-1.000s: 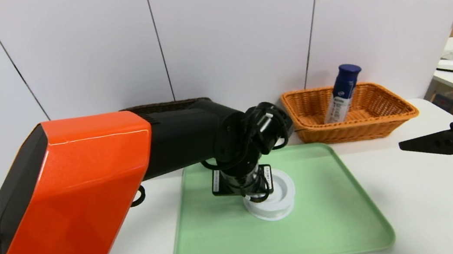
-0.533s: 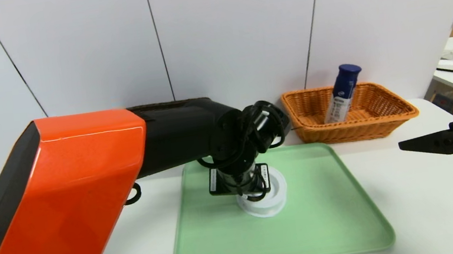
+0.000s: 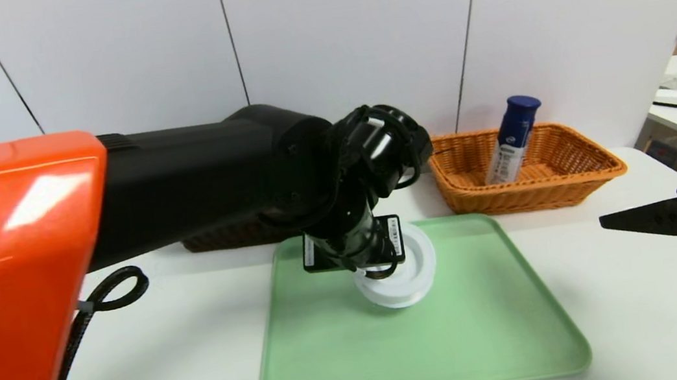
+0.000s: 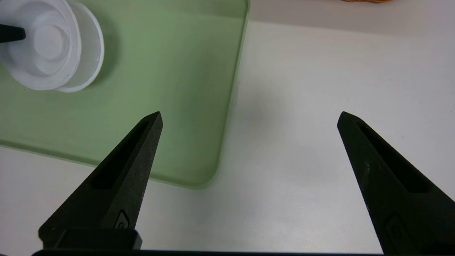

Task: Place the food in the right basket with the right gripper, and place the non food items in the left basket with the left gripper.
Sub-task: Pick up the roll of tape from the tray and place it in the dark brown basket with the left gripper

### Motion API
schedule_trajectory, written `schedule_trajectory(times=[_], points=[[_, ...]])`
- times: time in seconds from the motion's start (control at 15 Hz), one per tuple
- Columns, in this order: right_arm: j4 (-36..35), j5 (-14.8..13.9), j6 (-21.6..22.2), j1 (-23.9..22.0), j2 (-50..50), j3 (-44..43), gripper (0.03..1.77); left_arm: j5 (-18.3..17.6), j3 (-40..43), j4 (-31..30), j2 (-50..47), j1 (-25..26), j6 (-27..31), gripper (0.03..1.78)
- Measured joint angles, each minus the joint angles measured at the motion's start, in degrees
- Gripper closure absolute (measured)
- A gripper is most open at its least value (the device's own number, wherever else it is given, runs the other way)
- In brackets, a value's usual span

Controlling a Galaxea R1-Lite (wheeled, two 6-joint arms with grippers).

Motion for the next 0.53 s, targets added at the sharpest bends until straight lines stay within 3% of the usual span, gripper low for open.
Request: schedule_trajectory(times=[0.53], points=[[0.0,-0.3,0.1,-0.4,-1.9,2.3,0.1,0.1,-0.1,0.0,-10.4,-3.1,-2.6,1.64]])
